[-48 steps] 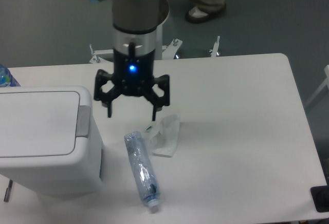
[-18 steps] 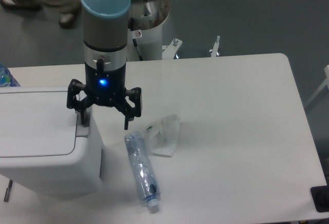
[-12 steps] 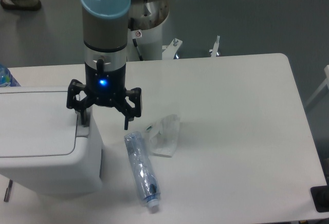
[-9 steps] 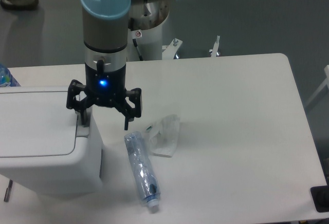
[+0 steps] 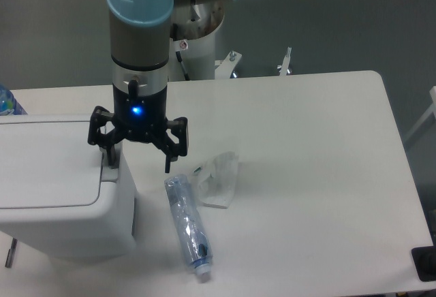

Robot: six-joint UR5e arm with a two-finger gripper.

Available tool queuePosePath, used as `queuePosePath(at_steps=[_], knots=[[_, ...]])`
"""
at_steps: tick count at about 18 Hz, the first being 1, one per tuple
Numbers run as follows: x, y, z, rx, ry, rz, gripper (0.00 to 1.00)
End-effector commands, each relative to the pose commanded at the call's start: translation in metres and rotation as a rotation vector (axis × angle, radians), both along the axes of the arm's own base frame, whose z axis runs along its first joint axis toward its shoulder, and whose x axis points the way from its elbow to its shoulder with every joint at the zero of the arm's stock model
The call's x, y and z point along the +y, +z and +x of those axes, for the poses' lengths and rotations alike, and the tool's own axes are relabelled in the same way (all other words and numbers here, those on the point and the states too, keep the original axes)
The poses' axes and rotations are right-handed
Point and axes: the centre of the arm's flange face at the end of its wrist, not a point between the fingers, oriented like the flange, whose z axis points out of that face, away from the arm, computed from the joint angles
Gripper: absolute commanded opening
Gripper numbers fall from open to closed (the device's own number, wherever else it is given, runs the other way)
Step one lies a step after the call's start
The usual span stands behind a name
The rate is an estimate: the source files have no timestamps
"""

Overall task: Open the trash can
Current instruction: 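Push the bin lid with the gripper to swing it open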

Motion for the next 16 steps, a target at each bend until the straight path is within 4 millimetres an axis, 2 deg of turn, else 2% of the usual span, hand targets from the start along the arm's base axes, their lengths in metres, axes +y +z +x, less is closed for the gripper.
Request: queuePosePath(at_steps=[8,10,13,16], knots=[[0.0,0.003,0.0,0.004,0.0,0.005,1.0],[0.001,0.012,-0.001,0.015,-0.001,0.019,1.0],[0.001,0.04,-0.008,0.057,-0.001,0.067,1.0],[-0.007,0.063,-0.031,0.158,0.045,0.093,1.0]])
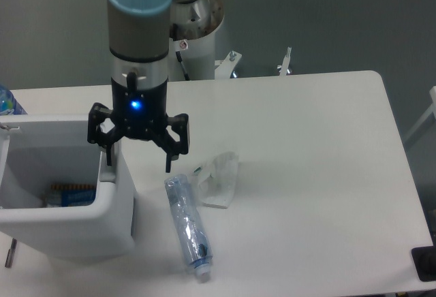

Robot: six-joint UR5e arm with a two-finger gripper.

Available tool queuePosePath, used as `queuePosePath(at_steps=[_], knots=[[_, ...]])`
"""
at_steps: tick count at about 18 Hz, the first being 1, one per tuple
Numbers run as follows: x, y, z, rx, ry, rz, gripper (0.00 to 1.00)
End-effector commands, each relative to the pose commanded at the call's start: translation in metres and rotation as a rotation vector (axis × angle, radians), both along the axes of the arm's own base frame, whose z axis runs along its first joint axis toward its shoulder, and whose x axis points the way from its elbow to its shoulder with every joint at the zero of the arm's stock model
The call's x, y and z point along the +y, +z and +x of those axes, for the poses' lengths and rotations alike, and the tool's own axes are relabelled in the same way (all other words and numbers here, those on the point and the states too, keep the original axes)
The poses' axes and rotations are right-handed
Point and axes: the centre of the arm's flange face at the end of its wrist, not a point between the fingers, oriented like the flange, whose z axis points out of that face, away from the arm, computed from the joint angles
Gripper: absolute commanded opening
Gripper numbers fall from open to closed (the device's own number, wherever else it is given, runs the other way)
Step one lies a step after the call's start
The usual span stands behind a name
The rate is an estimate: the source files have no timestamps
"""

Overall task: Open the trash can
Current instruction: 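Push the bin lid with the gripper to swing it open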

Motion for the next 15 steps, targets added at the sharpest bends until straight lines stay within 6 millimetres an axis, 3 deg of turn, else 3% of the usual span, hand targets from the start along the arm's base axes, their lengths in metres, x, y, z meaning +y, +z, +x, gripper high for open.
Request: queuePosePath(at_steps=[2,6,12,15], knots=[[-0.01,0.015,-0.022,0.089,0.046,-0.01,1.0],[-0.033,0.02,-0.052,0.234,-0.006,-0.133,1.0],[-0.073,0.008,-0.084,0.246,-0.208,-0.347,1.0],[-0.08,0.005,-0.089,0.261,-0.251,-0.384,1.0]])
